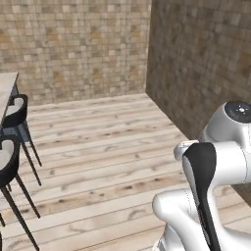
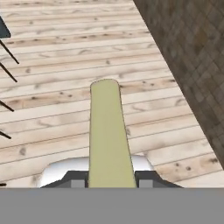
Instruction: Retrieve the butter from the fridge and place it on a plate on the dining table. Then retrieve the butter knife by the fridge and place it near the plate.
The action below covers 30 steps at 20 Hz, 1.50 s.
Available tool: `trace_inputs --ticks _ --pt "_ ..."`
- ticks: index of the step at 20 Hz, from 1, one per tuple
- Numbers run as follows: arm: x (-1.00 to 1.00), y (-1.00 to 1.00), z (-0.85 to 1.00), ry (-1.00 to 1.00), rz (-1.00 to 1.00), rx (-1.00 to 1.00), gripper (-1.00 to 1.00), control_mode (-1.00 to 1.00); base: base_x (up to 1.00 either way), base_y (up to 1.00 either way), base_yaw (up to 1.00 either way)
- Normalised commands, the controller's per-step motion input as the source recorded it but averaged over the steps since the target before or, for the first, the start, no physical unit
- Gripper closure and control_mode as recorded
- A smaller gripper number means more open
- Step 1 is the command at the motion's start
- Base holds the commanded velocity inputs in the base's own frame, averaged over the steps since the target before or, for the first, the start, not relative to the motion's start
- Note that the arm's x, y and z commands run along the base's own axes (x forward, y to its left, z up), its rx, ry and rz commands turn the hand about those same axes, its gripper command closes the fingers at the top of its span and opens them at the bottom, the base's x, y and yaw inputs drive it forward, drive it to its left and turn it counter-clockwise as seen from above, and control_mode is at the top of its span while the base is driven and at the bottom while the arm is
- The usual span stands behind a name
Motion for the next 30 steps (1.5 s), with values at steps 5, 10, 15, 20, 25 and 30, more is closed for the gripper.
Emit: trace_inputs --ticks 5,10,15,20,25,30 --pt "0.00 0.00 0.00 0.00 0.00 0.00 1.00 1.00 1.00 -0.38 0.12" --pt "0.00 0.00 0.00 0.00 0.00 0.00 1.00 1.00 1.00 -0.16 0.13" --pt "0.00 0.00 0.00 0.00 0.00 0.00 1.00 1.00 1.00 -0.04 0.15" --pt "0.00 0.00 0.00 0.00 0.00 0.00 1.00 1.00 1.00 0.00 0.17" --pt "0.00 0.00 0.00 0.00 0.00 0.00 1.00 1.00 1.00 0.00 0.21" --pt "0.00 0.00 0.00 0.00 0.00 0.00 1.00 1.00 1.00 0.00 0.25"
